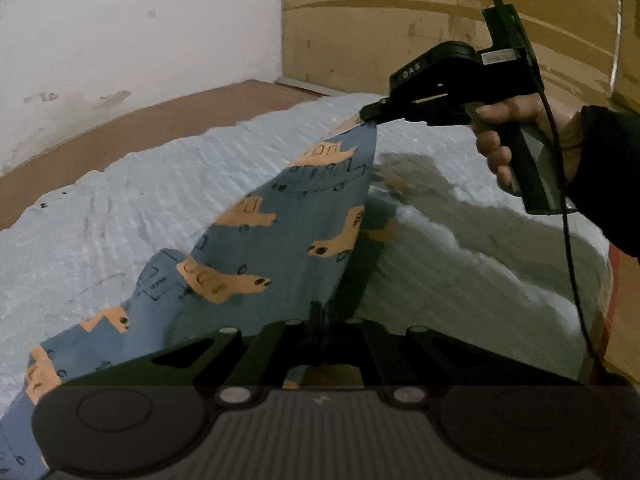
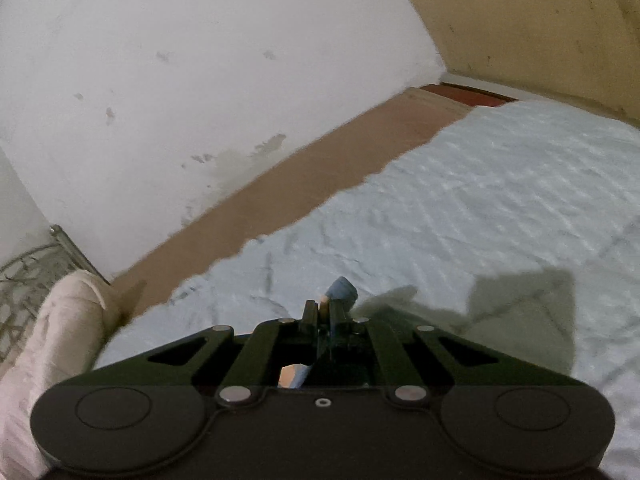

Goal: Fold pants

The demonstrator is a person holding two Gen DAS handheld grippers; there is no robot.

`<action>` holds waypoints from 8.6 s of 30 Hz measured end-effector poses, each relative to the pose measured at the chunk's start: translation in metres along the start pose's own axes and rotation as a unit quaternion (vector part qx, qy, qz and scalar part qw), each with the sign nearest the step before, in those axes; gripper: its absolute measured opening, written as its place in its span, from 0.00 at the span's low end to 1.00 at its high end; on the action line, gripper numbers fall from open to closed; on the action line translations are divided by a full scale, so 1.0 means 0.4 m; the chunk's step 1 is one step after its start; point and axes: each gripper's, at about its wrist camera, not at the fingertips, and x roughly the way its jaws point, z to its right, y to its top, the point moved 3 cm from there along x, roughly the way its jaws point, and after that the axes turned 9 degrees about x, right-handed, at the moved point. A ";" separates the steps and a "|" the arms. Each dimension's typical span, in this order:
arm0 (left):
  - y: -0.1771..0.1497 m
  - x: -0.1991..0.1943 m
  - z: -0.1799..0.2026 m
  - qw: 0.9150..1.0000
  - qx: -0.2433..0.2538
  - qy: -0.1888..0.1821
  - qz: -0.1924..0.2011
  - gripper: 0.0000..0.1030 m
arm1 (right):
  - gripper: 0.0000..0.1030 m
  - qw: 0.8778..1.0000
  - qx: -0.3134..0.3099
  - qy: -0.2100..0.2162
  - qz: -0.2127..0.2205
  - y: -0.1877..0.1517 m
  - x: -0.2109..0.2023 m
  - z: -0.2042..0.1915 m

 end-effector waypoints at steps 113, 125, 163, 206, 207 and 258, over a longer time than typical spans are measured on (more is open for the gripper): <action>-0.572 -0.442 -0.528 0.871 -0.405 0.278 -0.029 0.23 | 0.99 0.910 -0.399 -0.003 -0.108 -0.663 0.409 -0.613; -0.501 -0.481 -0.492 0.871 -0.361 0.333 -0.037 0.93 | 0.99 0.924 -0.372 0.022 -0.079 -0.608 0.232 -0.522; -0.118 0.009 -0.214 0.961 -0.192 0.186 -0.071 1.00 | 0.99 0.936 -0.311 -0.153 -0.056 -0.289 0.065 -0.055; -0.038 0.200 -0.188 0.968 -0.178 0.162 -0.073 1.00 | 0.99 0.992 -0.093 -0.015 -0.086 -0.197 0.067 0.131; -0.041 0.203 -0.188 0.968 -0.177 0.162 -0.072 1.00 | 0.99 0.992 -0.089 -0.005 -0.087 -0.196 0.066 0.130; 0.005 0.110 -0.261 0.947 -0.313 -0.005 0.067 1.00 | 0.07 0.957 -0.281 -0.047 0.054 -0.215 0.028 -0.048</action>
